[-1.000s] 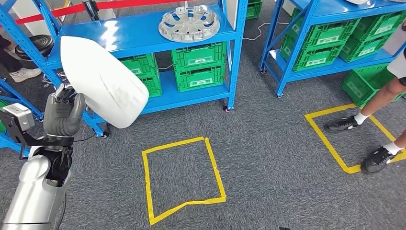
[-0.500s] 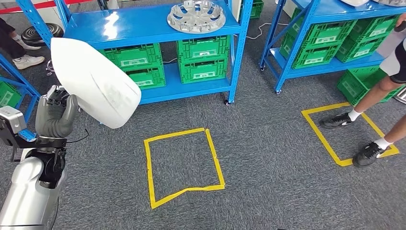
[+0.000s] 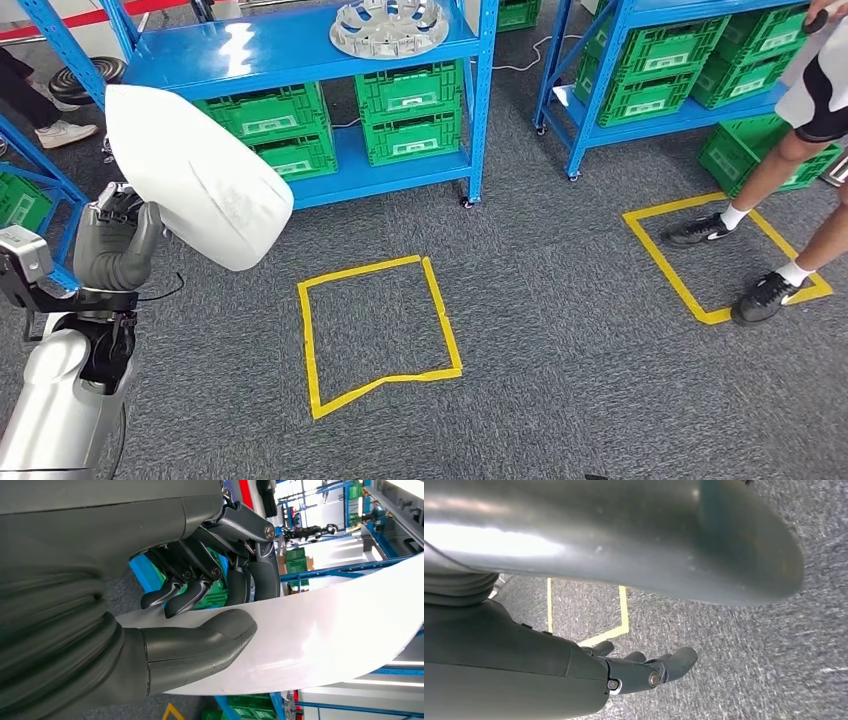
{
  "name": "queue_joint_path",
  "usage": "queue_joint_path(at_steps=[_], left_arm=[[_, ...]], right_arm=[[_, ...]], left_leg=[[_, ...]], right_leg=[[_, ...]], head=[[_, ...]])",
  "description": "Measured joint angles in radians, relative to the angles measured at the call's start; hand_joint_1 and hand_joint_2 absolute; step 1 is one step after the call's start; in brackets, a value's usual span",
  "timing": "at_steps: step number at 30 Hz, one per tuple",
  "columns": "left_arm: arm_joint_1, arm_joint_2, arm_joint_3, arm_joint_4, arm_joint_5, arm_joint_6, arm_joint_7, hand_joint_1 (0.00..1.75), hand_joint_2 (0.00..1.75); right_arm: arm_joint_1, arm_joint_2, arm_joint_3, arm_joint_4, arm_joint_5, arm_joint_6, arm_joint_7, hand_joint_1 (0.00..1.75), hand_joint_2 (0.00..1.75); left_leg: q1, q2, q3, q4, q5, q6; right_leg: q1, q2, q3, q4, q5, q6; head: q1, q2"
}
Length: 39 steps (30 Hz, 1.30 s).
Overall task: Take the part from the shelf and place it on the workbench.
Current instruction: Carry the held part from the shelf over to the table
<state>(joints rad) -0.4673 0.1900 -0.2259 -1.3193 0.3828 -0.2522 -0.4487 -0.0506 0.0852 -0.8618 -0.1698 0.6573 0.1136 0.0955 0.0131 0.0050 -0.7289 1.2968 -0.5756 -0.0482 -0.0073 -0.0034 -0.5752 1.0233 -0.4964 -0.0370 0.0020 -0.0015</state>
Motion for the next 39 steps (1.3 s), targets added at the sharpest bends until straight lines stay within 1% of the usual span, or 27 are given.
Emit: queue_joint_path(at_steps=[1,2,4,5,6,8,10,13,14,15,16,18,20,21,23,25,27,28,29,30,31,32,34,35,36,38,39], left_arm=[[0.000,0.000,0.000,0.003,0.000,0.000,-0.001,1.75,1.75],[-0.001,0.000,0.000,0.004,0.000,0.000,-0.002,1.75,1.75],[-0.004,0.000,0.000,0.005,0.000,0.000,-0.004,1.75,1.75],[-0.006,-0.001,0.000,0.005,0.000,0.000,-0.005,1.75,1.75],[-0.007,-0.001,0.000,0.004,0.000,0.000,-0.006,1.75,1.75],[-0.008,-0.003,0.000,0.004,-0.003,0.000,-0.007,1.75,1.75],[-0.008,-0.005,0.000,0.004,-0.006,-0.001,-0.007,1.75,1.75],[-0.005,-0.007,0.000,0.005,-0.006,-0.004,-0.006,1.75,1.75],[-0.003,-0.008,0.000,0.005,-0.006,-0.006,-0.006,1.75,1.75],[-0.001,-0.008,0.000,0.005,-0.006,-0.007,-0.005,1.75,1.75],[0.001,-0.008,0.000,0.005,-0.006,-0.009,-0.005,1.75,1.75],[0.001,-0.008,0.000,0.005,-0.006,-0.009,-0.005,1.75,1.75],[0.001,-0.008,0.000,0.004,-0.007,-0.010,-0.005,1.75,1.75],[0.001,-0.008,0.000,0.004,-0.007,-0.010,-0.006,1.75,1.75],[0.003,-0.007,0.000,0.004,-0.007,-0.014,-0.007,1.75,1.75],[0.003,-0.004,0.001,0.004,-0.006,-0.017,-0.008,1.75,1.75],[0.002,-0.002,0.001,0.004,-0.006,-0.020,-0.009,1.75,1.75],[0.003,-0.002,0.001,0.005,-0.006,-0.022,-0.009,1.75,1.75],[0.005,-0.002,0.001,0.006,-0.005,-0.025,-0.009,1.75,1.75],[0.009,-0.001,0.001,0.006,-0.005,-0.027,-0.009,1.75,1.75],[0.012,-0.001,0.001,0.007,-0.005,-0.029,-0.009,1.75,1.75],[0.014,0.000,0.001,0.006,-0.005,-0.030,-0.008,1.75,1.75],[0.014,-0.002,0.001,0.000,-0.005,-0.031,-0.007,1.75,1.75],[0.014,-0.003,0.000,-0.005,-0.005,-0.031,-0.005,1.75,1.75],[0.014,-0.005,0.000,-0.010,-0.005,-0.031,-0.004,1.75,1.75],[0.017,-0.007,0.000,-0.018,-0.005,-0.031,-0.002,1.75,1.75],[0.018,-0.008,0.000,-0.022,-0.005,-0.031,-0.002,1.75,1.75]], right_arm=[[0.000,0.000,0.000,0.000,0.000,0.000,0.000,0.00,0.00],[0.000,0.001,0.000,0.000,0.000,0.001,0.000,0.00,0.00],[-0.001,0.003,0.000,0.000,0.000,0.004,-0.001,0.00,0.00],[-0.001,0.004,0.000,0.000,0.001,0.005,-0.001,0.00,0.00],[-0.001,0.004,0.000,0.000,0.002,0.007,-0.001,0.00,0.00],[-0.001,0.004,0.000,0.000,0.007,0.011,-0.002,0.00,0.00],[-0.001,0.004,0.000,0.000,0.014,0.016,-0.003,0.00,0.00],[0.000,0.003,0.000,0.000,0.022,0.023,-0.006,0.00,0.00],[0.000,0.003,0.000,0.000,0.024,0.024,-0.006,0.00,0.00],[0.000,0.002,0.000,0.000,0.025,0.025,-0.006,0.00,0.00],[0.000,0.001,0.000,0.000,0.025,0.026,-0.006,0.00,0.00],[0.000,0.001,0.000,0.000,0.026,0.027,-0.006,0.00,0.00],[0.000,0.001,0.000,0.000,0.026,0.027,-0.005,0.00,0.00],[0.000,0.001,0.000,0.000,0.027,0.028,-0.004,0.00,0.00],[0.000,0.001,0.000,0.000,0.028,0.030,-0.003,0.00,0.00],[0.000,0.001,0.000,0.000,0.030,0.035,-0.003,0.00,0.00],[0.001,0.000,0.000,0.000,0.032,0.041,-0.005,0.00,0.00],[0.003,0.000,0.000,0.000,0.032,0.044,-0.006,0.00,0.00],[0.005,0.000,0.000,0.000,0.033,0.046,-0.007,0.00,0.00],[0.007,-0.001,0.000,0.000,0.033,0.048,-0.008,0.00,0.00],[0.009,-0.001,0.000,0.000,0.033,0.049,-0.009,0.00,0.00],[0.010,-0.001,0.000,0.000,0.033,0.051,-0.009,0.00,0.00],[0.011,-0.001,0.000,0.000,0.035,0.054,-0.005,0.00,0.00],[0.011,-0.001,0.001,0.000,0.035,0.056,-0.002,0.00,0.00],[0.011,-0.002,0.001,0.000,0.036,0.057,0.000,0.00,0.00],[0.011,-0.004,0.001,0.000,0.038,0.059,0.003,0.00,0.00],[0.011,-0.005,0.001,0.000,0.039,0.060,0.003,0.00,0.00]], left_leg=[[-0.001,0.000,0.031,-0.038,0.022,0.004],[-0.002,0.000,0.075,-0.103,0.050,0.010],[-0.009,-0.001,0.158,-0.230,0.076,0.024],[-0.013,-0.001,0.178,-0.264,0.077,0.029],[-0.016,-0.001,0.184,-0.277,0.073,0.033],[-0.013,-0.003,0.180,-0.288,0.079,0.041],[-0.007,-0.007,0.177,-0.296,0.089,0.053],[-0.004,-0.015,0.161,-0.293,0.099,0.061],[-0.003,-0.021,0.154,-0.289,0.102,0.061],[-0.002,-0.028,0.147,-0.284,0.104,0.058],[0.000,-0.035,0.141,-0.278,0.106,0.056],[0.004,-0.051,0.126,-0.263,0.107,0.047],[0.004,-0.067,0.113,-0.252,0.109,0.032],[0.004,-0.074,0.108,-0.251,0.112,0.024],[0.006,-0.085,0.104,-0.256,0.120,0.009],[0.006,-0.062,0.088,-0.230,0.100,0.000],[0.005,-0.026,0.046,-0.129,0.039,-0.006],[0.005,-0.018,0.020,-0.064,0.007,-0.008],[0.005,-0.015,0.001,-0.014,-0.013,-0.009],[0.005,-0.014,-0.002,0.006,-0.015,-0.008],[0.005,-0.011,0.015,-0.012,0.000,-0.005],[0.003,-0.002,0.051,-0.067,0.027,0.001],[-0.009,0.046,0.129,-0.202,0.068,0.018],[-0.016,0.063,0.152,-0.245,0.076,0.026],[-0.022,0.072,0.159,-0.264,0.077,0.032],[-0.022,0.050,0.156,-0.270,0.084,0.041],[-0.019,0.039,0.155,-0.275,0.090,0.046]], right_leg=[[0.001,0.000,-0.004,0.001,0.003,0.001],[0.002,0.001,-0.006,0.002,0.005,0.002],[0.005,0.001,-0.011,0.003,0.011,0.009],[0.005,0.001,-0.013,0.003,0.014,0.014],[0.005,0.000,-0.014,0.002,0.017,0.020],[0.004,-0.003,-0.016,0.003,0.019,0.030],[0.004,-0.002,-0.033,0.042,-0.013,0.041],[0.000,0.001,-0.110,0.223,-0.112,0.052],[-0.002,0.001,-0.127,0.268,-0.127,0.055],[-0.004,0.002,-0.128,0.279,-0.124,0.057],[-0.007,0.004,-0.107,0.248,-0.102,0.059],[-0.013,0.026,-0.034,0.119,-0.051,0.063],[-0.016,0.046,0.006,0.039,-0.031,0.058],[-0.013,0.047,0.007,0.032,-0.034,0.051],[-0.010,0.028,0.005,0.029,-0.026,0.033],[-0.012,0.011,0.003,0.024,-0.017,0.016],[-0.011,-0.007,-0.001,0.022,-0.012,0.007],[-0.009,-0.017,-0.004,0.022,-0.011,0.004],[-0.007,-0.027,-0.007,0.022,-0.009,0.003],[-0.004,-0.037,-0.009,0.022,-0.009,0.002],[-0.003,-0.047,-0.010,0.022,-0.008,0.001],[-0.001,-0.057,-0.009,0.022,-0.008,0.001],[0.004,-0.076,-0.007,0.023,-0.008,0.004],[0.006,-0.085,-0.006,0.023,-0.007,0.008],[0.007,-0.095,-0.006,0.023,-0.006,0.012],[0.009,-0.116,-0.004,0.019,-0.005,0.024],[0.008,-0.111,-0.005,0.022,-0.009,0.030]], head=[[0.000,0.000],[0.000,0.000],[0.000,0.000],[0.000,0.000],[0.000,0.000],[0.000,0.000],[0.002,0.000],[0.005,0.000],[0.005,0.000],[0.005,0.000],[0.005,0.000],[0.005,0.000],[0.005,0.000],[0.005,0.000],[0.005,0.000],[0.003,0.000],[0.000,0.000],[-0.001,0.000],[0.000,0.000],[0.000,0.000],[0.000,0.000],[0.000,0.000],[0.000,0.000],[0.000,0.000],[0.000,0.000],[0.000,0.000],[0.001,0.000]])
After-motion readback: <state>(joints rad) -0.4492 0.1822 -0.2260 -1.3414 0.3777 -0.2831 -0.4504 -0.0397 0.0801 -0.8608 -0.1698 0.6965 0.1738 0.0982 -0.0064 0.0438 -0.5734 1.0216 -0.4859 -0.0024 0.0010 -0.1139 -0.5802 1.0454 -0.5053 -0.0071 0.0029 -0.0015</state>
